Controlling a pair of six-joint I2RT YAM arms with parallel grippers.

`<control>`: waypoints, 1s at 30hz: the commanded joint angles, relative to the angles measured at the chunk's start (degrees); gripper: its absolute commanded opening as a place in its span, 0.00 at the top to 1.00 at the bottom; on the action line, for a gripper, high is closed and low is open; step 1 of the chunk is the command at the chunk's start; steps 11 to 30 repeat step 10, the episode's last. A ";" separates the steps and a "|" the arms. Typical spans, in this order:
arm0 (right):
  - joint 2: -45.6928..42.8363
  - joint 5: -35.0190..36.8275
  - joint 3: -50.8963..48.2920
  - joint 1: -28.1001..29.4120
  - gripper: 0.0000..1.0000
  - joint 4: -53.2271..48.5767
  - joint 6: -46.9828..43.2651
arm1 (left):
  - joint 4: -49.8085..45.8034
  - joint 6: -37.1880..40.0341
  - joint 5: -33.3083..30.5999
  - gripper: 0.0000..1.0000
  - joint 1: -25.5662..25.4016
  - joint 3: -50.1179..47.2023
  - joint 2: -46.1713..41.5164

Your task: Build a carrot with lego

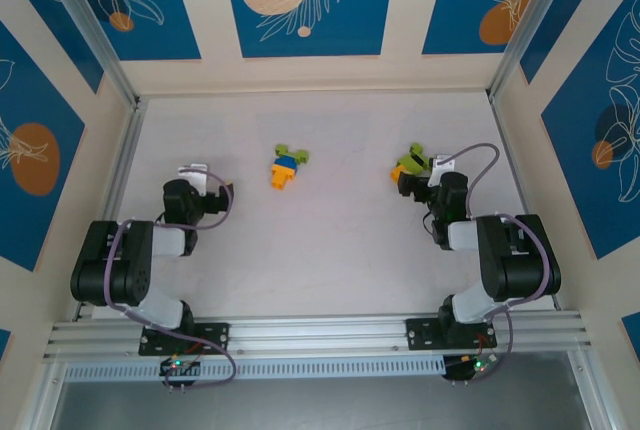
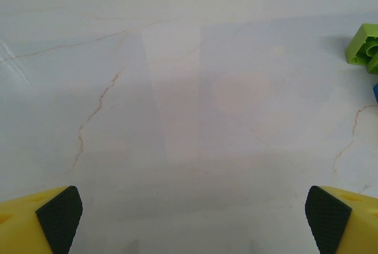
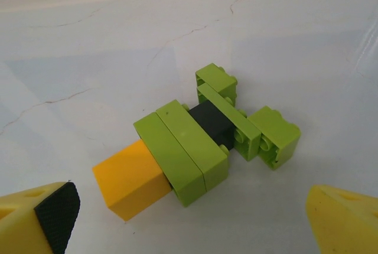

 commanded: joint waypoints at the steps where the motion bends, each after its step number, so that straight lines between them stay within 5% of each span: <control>1: -0.21 -1.25 0.44 -0.25 0.01 1.21 -0.72 | 1.56 1.27 -0.57 0.00 -0.94 0.89 -0.29; 30: -0.16 -1.25 0.41 -0.26 0.01 1.33 -0.72 | 1.33 1.19 -0.83 0.00 -1.07 0.99 -0.25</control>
